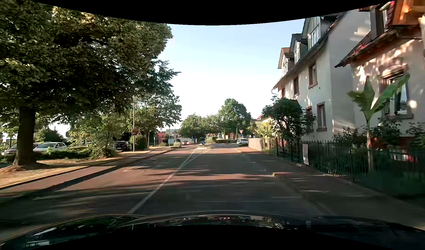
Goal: Follow the waypoints while adhering to traffic rules and regulations
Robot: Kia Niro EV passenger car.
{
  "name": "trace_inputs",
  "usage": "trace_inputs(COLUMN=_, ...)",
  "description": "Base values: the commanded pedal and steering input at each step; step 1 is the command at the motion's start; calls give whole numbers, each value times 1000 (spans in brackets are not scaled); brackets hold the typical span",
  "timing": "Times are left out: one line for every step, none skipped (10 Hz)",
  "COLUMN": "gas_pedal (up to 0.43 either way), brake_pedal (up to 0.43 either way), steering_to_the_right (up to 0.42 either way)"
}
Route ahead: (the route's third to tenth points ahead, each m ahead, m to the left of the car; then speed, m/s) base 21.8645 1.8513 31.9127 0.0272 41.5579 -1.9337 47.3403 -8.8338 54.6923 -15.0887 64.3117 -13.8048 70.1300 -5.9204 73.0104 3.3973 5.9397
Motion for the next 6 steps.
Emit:
trace_inputs(gas_pedal=110, brake_pedal=0, steering_to_the_right=-12)
trace_inputs(gas_pedal=98, brake_pedal=0, steering_to_the_right=-11)
trace_inputs(gas_pedal=87, brake_pedal=0, steering_to_the_right=-10)
trace_inputs(gas_pedal=87, brake_pedal=0, steering_to_the_right=-8)
trace_inputs(gas_pedal=87, brake_pedal=0, steering_to_the_right=-4)
trace_inputs(gas_pedal=87, brake_pedal=0, steering_to_the_right=-3)
